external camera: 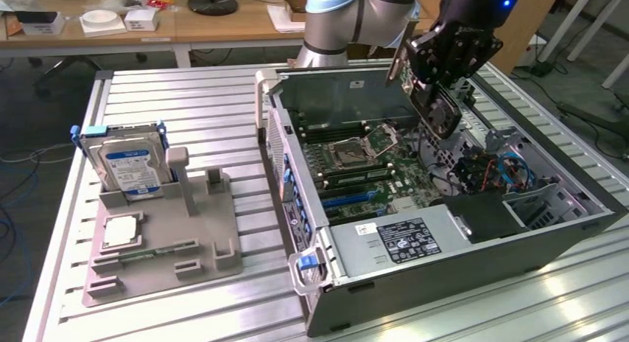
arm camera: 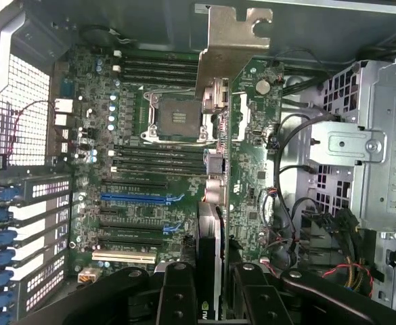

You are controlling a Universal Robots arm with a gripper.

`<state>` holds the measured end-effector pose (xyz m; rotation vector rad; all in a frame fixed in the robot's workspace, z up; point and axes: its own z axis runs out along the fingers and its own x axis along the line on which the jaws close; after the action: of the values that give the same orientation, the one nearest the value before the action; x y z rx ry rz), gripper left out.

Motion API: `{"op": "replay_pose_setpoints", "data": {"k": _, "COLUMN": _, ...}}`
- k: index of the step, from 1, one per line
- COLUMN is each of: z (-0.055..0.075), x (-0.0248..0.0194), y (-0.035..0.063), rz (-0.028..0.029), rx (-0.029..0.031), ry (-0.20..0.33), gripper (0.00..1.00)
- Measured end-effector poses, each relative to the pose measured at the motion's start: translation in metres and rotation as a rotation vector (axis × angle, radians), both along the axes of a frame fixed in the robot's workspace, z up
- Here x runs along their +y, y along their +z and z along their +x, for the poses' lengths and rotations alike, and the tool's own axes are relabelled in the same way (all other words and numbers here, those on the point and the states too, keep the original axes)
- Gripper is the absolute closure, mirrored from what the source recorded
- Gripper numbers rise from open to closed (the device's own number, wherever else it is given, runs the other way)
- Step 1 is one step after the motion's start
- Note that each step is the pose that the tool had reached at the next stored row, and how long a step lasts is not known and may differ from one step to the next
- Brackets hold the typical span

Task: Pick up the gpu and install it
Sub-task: 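Insert the gpu into the slot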

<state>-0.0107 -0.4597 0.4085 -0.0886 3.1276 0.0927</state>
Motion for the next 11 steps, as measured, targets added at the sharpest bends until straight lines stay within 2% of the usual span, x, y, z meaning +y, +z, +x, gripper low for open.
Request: {"op": "replay_pose_setpoints", "data": {"k": 11, "z": 0.0, "x": 0.0, "y": 0.0, "rz": 0.0, "rx": 0.0, "ry": 0.127, "gripper": 0.73}}
